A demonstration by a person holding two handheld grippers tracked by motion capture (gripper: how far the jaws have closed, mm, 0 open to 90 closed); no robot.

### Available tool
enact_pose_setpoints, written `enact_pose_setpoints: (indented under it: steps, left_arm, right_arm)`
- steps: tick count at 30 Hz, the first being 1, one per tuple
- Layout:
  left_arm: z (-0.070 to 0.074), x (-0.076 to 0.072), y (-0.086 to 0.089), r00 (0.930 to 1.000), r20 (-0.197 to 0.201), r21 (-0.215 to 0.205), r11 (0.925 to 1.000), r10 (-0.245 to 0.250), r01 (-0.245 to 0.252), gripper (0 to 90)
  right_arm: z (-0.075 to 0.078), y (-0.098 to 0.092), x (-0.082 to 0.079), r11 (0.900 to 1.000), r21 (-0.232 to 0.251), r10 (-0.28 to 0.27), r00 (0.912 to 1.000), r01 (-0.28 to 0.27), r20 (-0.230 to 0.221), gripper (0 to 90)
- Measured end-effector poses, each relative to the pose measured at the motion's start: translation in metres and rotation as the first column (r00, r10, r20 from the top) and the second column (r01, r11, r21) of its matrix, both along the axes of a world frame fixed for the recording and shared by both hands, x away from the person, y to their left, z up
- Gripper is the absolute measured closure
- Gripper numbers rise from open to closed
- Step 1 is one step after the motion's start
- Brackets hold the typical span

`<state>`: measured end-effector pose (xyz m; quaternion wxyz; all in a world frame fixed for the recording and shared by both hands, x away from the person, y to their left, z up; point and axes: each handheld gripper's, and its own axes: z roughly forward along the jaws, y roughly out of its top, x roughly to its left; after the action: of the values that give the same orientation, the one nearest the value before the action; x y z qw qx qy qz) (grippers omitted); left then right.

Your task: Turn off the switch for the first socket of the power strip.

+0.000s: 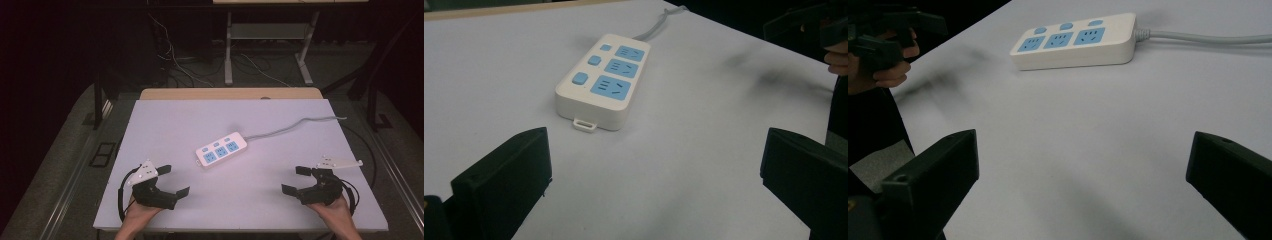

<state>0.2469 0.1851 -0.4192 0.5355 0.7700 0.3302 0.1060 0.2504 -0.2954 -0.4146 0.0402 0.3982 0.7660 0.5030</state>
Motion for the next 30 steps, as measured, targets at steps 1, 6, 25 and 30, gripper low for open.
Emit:
enact_pose_setpoints:
  steps: [1,6,25,30]
  left_arm:
    - [-0.0004,0.0005,-0.0002,1.0000,-0.006,-0.008,1.0000,-0.001,0.001,0.0]
    - [-0.0010,0.0012,0.0001,0.9999,-0.012,-0.014,0.9999,-0.005,0.005,0.0]
    - [-0.0003,-0.0026,-0.0012,0.9999,-0.013,0.019,0.9998,-0.010,0.010,0.0]
    - [0.0000,-0.0027,-0.0048,0.9995,-0.023,0.040,0.9989,-0.023,0.024,0.0]
  right_arm:
    - [-0.0001,0.0001,-0.0002,1.000,0.001,0.003,1.0000,-0.003,-0.001,0.4]
    - [-0.0008,0.0003,0.0001,1.000,-0.009,0.010,0.9999,-0.010,-0.004,0.4]
    - [-0.0055,0.0002,-0.0001,1.000,-0.022,0.016,0.9994,-0.016,-0.031,0.3]
    - [-0.0053,-0.0020,-0.0004,1.000,-0.019,0.010,0.9992,-0.011,-0.038,0.4]
